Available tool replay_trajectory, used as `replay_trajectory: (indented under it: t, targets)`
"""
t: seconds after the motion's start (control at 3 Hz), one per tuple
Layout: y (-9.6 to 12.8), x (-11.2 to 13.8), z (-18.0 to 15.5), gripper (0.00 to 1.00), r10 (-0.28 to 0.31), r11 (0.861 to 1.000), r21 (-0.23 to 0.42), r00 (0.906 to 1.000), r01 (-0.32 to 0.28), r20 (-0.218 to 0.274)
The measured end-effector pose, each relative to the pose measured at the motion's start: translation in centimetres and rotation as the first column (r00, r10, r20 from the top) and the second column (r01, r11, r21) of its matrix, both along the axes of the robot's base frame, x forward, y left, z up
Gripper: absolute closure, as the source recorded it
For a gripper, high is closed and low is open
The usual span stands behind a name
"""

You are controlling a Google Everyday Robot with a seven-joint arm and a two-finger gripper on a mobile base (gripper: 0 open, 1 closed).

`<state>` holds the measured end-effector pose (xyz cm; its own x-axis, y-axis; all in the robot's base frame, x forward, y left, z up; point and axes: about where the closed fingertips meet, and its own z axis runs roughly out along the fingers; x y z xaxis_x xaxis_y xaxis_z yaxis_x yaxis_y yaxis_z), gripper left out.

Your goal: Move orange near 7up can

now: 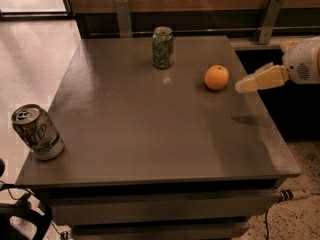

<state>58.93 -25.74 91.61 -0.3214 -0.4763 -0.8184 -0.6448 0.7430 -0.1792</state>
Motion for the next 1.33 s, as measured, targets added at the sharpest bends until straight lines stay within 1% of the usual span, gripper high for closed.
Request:
replay_trajectory:
  t: [0.33, 0.67, 1.0, 1.33]
  targets:
    - [1.2, 1.3, -0.8, 0.00, 0.035, 0.999, 0.016, 0.9994, -0.035, -0.001]
    - [3.0, 3.5, -1.8, 0.00, 0.084, 0.995, 0.050, 0.9964, -0.084, 0.016]
    - [4.3, 5.3, -3.5, 0.00, 0.116, 0.987, 0.107, 0.9927, -0.119, 0.033]
    - [5.3, 6.4, -5.0, 0.00, 0.137, 0.976, 0.162, 0.9895, -0.143, 0.047]
